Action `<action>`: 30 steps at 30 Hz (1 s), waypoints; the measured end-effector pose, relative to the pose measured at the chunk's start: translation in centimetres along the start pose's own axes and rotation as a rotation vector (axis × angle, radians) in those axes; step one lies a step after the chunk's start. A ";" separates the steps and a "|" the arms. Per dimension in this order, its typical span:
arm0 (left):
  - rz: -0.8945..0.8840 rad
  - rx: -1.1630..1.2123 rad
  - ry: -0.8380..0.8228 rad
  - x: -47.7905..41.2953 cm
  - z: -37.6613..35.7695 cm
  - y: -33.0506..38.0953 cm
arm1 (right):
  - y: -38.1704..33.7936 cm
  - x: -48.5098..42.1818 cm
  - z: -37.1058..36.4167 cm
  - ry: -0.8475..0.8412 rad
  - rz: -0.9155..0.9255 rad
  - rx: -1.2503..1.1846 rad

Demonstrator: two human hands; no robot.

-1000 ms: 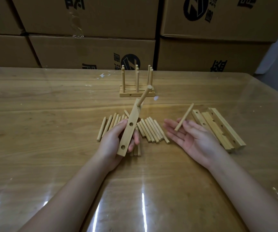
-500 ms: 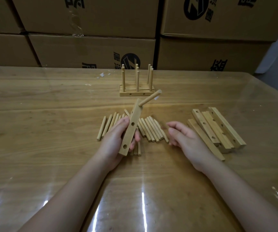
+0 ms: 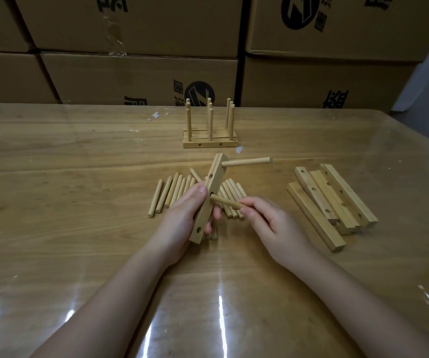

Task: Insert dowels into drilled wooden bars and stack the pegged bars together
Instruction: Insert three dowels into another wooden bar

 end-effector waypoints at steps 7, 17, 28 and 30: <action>-0.027 0.034 -0.051 -0.1 -0.5 0.4 | -0.2 0.0 0.4 0.024 -0.001 0.038; -0.015 -0.030 -0.054 0.4 -0.7 0.7 | -1.8 0.0 1.8 0.110 0.129 0.269; -0.049 -0.094 -0.106 0.6 -1.2 1.2 | -4.0 0.4 2.5 0.191 0.284 0.501; -0.043 -0.085 -0.107 0.6 -1.2 1.2 | -4.0 0.4 2.5 0.195 0.284 0.504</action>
Point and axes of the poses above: each hand's wrist, its own x-axis away from the middle knuckle, its own z-axis out of the back of the hand, y = z × x, the point moved 8 cm from there along -x, towards the middle knuckle, and after that the axes turned 14 degrees about -x, right-handed, at the moved point
